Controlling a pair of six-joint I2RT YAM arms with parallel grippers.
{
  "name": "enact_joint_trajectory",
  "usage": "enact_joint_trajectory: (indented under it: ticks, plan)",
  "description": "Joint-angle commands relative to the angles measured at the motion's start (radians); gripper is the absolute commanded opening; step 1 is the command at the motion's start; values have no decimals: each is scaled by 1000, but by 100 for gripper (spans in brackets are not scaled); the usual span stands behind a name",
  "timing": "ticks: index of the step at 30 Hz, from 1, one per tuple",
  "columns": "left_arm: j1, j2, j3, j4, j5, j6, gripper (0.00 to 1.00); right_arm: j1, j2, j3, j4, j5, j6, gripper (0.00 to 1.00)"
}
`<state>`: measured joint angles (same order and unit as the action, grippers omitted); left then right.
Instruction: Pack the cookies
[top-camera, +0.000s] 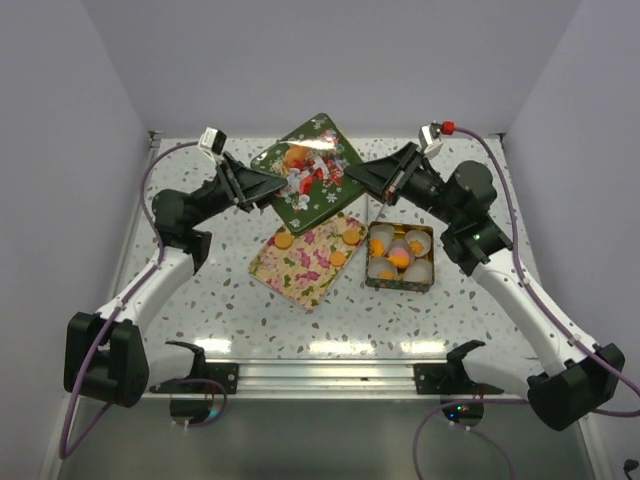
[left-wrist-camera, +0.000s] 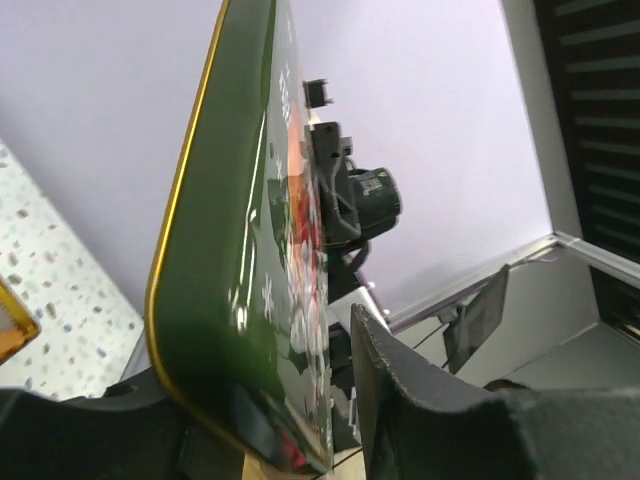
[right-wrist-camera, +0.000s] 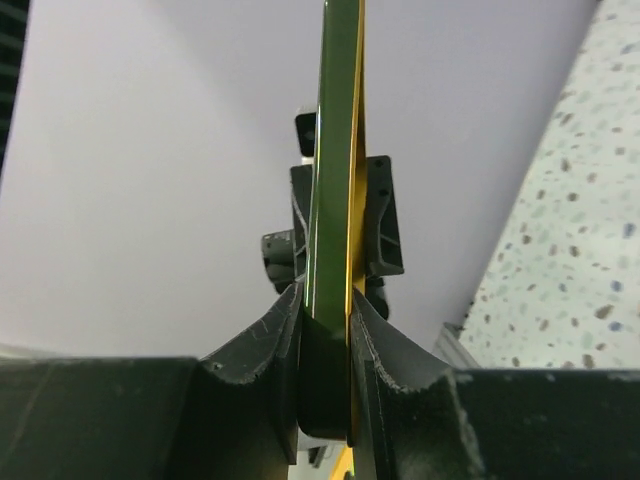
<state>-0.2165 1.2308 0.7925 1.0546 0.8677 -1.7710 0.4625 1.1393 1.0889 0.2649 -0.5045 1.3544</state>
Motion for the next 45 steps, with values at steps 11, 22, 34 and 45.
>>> enact_joint_trajectory:
  ticks: [11,22,34,45]
  plan:
    - [-84,-31,62,-766,34,635,59,-134,-148,213,-637,441,-241,0]
    - [-478,316,360,-1272,-393,1063,58,-136,-211,519,-1075,817,-443,0]
    - [-638,766,764,-1545,-674,1171,56,-134,-291,669,-1270,912,-546,0]
    - [-638,909,884,-1621,-757,1190,38,-133,-214,853,-1322,939,-666,0]
